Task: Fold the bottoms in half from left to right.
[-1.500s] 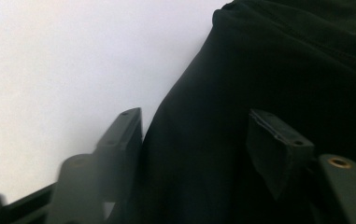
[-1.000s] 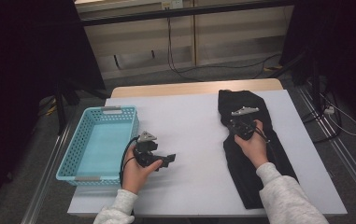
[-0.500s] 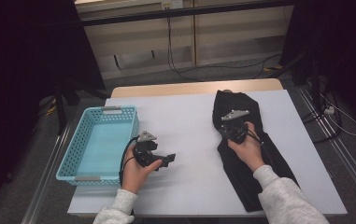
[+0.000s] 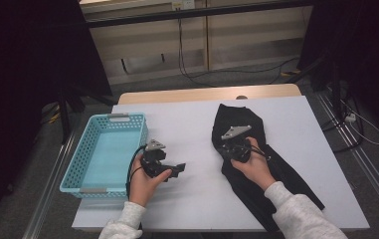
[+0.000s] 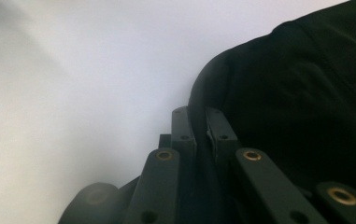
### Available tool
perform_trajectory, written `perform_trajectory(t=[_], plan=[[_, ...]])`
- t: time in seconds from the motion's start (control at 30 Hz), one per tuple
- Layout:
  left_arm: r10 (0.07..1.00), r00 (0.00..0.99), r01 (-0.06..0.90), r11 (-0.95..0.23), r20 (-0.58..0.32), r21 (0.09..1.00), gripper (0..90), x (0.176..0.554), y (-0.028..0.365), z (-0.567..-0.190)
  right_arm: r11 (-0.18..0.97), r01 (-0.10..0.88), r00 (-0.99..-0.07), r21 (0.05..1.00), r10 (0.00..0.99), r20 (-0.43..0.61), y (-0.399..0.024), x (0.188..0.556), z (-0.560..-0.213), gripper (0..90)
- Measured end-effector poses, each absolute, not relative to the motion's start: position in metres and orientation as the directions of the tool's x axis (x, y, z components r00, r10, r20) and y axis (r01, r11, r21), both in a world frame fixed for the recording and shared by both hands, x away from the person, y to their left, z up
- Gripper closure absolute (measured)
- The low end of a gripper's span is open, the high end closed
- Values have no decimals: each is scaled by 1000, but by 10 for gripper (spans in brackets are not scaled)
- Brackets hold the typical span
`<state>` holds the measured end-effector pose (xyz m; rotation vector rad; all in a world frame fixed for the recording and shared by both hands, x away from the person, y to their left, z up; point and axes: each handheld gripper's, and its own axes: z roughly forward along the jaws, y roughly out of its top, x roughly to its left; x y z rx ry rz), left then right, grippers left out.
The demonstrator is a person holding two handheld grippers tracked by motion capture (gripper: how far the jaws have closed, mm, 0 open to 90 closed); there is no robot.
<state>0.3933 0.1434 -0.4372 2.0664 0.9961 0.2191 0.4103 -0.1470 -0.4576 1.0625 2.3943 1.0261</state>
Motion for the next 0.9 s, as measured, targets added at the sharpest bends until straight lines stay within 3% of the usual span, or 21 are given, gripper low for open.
perform_trajectory(t=[0.47, 0.7, 0.9], plan=[[729, 661, 577, -346, -175, 740, 95, 397, 146, -435, 498, 459, -807, 736, 580, 110, -107, 384, -458, 814], [743, 645, 583, -326, -180, 744, 97, 402, 144, -434, 472, 454, -804, 756, 582, 119, -104, 373, -445, 490], [741, 646, 585, -325, -184, 743, 111, 411, 136, -436, 425, 458, -752, 781, 653, 85, -135, 371, -430, 384]])
